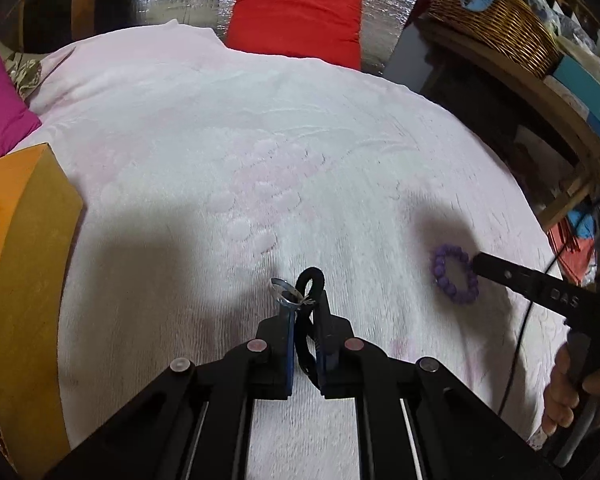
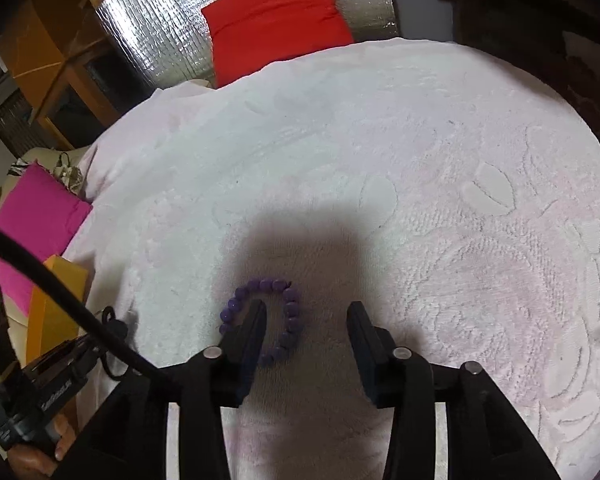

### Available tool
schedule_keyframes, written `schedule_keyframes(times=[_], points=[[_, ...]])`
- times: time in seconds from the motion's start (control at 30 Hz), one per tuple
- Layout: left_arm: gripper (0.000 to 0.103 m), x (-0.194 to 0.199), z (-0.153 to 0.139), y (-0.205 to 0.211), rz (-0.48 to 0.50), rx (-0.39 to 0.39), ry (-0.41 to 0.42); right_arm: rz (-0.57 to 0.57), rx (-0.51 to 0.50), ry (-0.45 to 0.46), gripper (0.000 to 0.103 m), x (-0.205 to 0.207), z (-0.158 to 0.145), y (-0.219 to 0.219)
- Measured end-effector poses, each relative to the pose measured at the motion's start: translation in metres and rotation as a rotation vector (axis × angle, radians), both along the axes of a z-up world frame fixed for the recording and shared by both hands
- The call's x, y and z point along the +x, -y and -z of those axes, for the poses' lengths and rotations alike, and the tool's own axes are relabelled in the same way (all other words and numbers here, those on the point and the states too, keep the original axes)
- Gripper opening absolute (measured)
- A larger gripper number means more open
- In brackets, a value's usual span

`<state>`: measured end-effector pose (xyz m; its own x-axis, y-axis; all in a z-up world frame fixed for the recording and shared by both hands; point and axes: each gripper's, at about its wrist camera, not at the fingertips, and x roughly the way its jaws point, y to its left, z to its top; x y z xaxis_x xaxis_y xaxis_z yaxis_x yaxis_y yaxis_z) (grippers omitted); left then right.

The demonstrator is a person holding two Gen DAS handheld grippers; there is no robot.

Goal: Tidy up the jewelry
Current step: 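Lift the purple bracelet and black cord and carry them toward the orange box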

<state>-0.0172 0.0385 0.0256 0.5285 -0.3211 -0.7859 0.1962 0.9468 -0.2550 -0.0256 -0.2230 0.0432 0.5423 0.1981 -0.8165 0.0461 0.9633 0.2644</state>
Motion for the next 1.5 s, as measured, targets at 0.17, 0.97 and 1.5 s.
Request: schedule_keyframes(times=[0.17, 0.97, 1.5], points=[[0.009, -0.004, 0.0, -0.004, 0.011, 0.005, -0.002, -0.03, -0.119, 0.01, 0.034, 0.007, 0.011, -0.021], [0.009, -0.029, -0.03, -0.018, -0.02, 0.045, 0.11, -0.039, -0.119, 0.191, 0.01, -0.017, -0.04, -0.049], [0.009, -0.054, -0.062, -0.042, -0.095, 0.036, 0.229, -0.079, -0.1, 0.29, 0.01, -0.042, -0.066, -0.076]])
